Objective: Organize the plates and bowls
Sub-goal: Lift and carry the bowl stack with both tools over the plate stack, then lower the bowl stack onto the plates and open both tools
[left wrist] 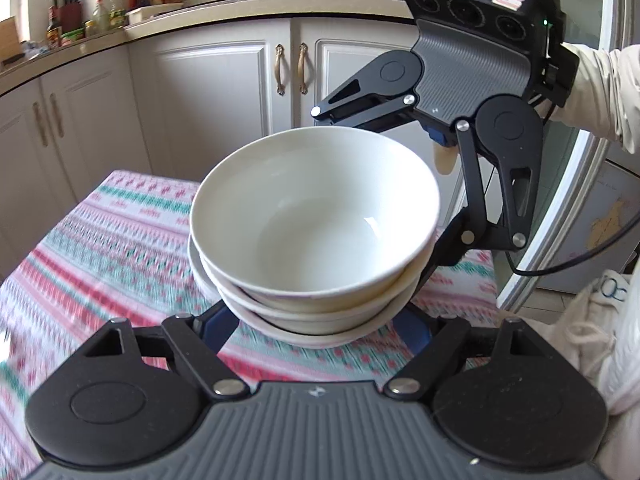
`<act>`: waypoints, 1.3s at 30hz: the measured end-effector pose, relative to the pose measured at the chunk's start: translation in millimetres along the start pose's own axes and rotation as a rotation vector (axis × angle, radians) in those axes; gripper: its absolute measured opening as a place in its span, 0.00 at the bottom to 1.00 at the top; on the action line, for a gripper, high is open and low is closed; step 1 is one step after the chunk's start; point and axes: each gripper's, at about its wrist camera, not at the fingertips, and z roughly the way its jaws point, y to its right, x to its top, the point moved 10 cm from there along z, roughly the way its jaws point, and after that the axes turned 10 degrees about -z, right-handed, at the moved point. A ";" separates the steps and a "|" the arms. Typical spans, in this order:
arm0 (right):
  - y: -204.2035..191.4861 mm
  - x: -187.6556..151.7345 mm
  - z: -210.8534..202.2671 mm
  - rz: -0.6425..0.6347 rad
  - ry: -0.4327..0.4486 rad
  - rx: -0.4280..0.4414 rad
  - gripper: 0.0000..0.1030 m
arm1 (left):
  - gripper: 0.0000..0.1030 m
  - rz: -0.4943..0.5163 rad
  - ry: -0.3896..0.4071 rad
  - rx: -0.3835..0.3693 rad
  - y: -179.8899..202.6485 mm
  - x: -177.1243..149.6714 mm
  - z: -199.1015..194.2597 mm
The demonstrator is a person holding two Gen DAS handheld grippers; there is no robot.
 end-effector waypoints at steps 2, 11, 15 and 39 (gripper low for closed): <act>13.8 -9.7 -1.7 0.009 -0.008 -0.016 0.87 | 0.81 0.014 0.000 -0.006 -3.7 8.7 12.4; 56.0 -46.4 5.8 0.076 -0.026 -0.054 0.87 | 0.81 0.044 -0.032 -0.028 -15.0 25.7 55.4; 61.7 -57.0 9.6 0.100 -0.029 -0.052 0.87 | 0.81 0.055 -0.037 -0.029 -15.6 26.3 62.7; 64.7 -71.1 7.7 0.145 -0.024 -0.097 0.90 | 0.92 0.066 0.001 0.036 -14.1 23.4 64.7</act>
